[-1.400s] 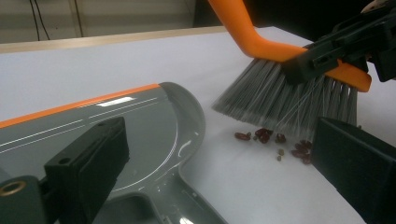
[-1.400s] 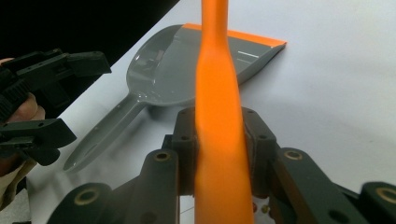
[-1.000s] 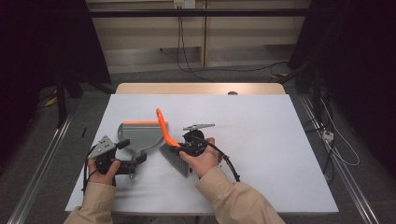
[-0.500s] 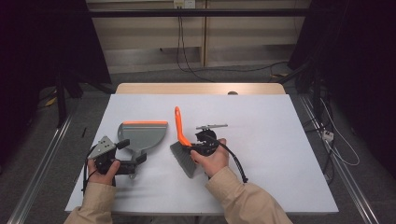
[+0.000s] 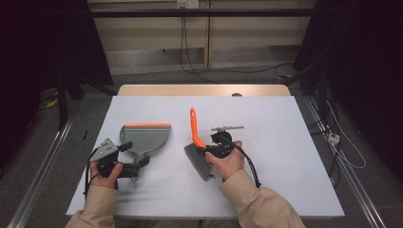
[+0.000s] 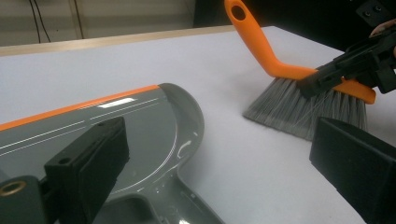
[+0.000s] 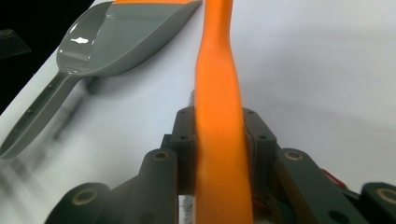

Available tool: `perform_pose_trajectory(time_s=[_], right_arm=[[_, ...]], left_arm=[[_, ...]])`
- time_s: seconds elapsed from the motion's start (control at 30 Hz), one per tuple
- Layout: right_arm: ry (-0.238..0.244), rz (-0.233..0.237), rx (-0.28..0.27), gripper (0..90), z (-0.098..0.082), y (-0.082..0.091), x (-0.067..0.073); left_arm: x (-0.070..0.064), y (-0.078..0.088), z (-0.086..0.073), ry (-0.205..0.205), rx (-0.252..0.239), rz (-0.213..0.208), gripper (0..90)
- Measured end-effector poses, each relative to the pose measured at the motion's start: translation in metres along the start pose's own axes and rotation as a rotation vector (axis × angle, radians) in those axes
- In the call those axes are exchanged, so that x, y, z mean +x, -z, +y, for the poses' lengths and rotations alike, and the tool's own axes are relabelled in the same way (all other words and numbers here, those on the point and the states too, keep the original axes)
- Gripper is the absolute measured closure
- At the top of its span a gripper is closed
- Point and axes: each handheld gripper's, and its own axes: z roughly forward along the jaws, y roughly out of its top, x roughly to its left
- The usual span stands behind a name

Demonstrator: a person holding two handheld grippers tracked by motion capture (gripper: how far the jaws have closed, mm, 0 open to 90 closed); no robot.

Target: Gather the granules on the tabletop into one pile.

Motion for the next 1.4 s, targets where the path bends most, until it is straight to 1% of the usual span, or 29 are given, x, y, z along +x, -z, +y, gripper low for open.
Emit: perform_pose_trajectory(time_s=[0.13,0.2,0.47,0.53,0.6,0.63,0.7,0.77,0.9,1.0,1.1,1.17,1.23,1.3,1.4], right_arm=[[-0.017,-0.005,-0.006,71.0,-0.002,0.006,-0.008],[-0.020,-0.010,-0.009,71.0,-0.002,0.009,-0.011],[-0.027,-0.030,-0.016,71.1,-0.002,0.018,-0.021],[-0.037,-0.029,-0.018,71.1,-0.001,0.020,-0.024],[-0.044,-0.018,-0.019,71.2,-0.001,0.021,-0.026],[-0.049,-0.012,-0.022,71.2,0.000,0.021,-0.026],[-0.039,-0.006,-0.022,71.3,0.002,0.021,-0.024],[-0.041,0.018,-0.031,71.4,0.005,0.021,-0.022],[-0.039,0.050,-0.050,71.4,0.011,0.023,-0.016],[-0.037,0.064,-0.049,71.4,0.013,0.020,-0.010],[-0.054,0.091,-0.040,71.4,0.012,0.011,-0.005],[-0.049,0.103,-0.025,71.4,0.010,0.005,-0.001],[-0.039,0.108,0.006,71.4,0.006,-0.002,0.003],[-0.024,0.099,0.014,71.4,0.002,-0.004,0.003],[-0.034,0.097,0.026,71.3,0.000,0.001,-0.005]], left_arm=[[0.000,-0.001,0.000,-0.001,0.002,-0.001,4.5],[0.000,-0.001,0.000,-0.006,0.007,-0.002,4.4],[0.000,-0.002,0.000,-0.001,0.006,-0.001,4.5],[0.000,-0.002,0.000,-0.002,0.007,-0.001,4.5],[0.000,-0.003,0.000,0.000,0.008,-0.001,4.5],[0.000,-0.003,0.000,0.001,0.007,-0.001,4.5],[0.000,-0.003,0.000,-0.001,0.009,-0.003,4.5],[0.000,-0.004,-0.001,0.001,0.010,-0.003,4.4],[0.001,-0.004,-0.001,0.003,0.010,-0.004,4.5],[0.001,-0.004,-0.001,0.005,0.010,-0.004,4.4],[0.001,-0.004,-0.001,0.004,0.011,-0.005,4.5],[0.001,-0.004,-0.001,0.005,0.010,-0.004,4.5],[0.001,-0.003,-0.001,0.005,0.010,-0.004,4.5],[0.002,-0.003,-0.001,0.005,0.010,-0.004,4.5],[0.002,-0.003,-0.001,0.005,0.011,-0.003,4.4]])
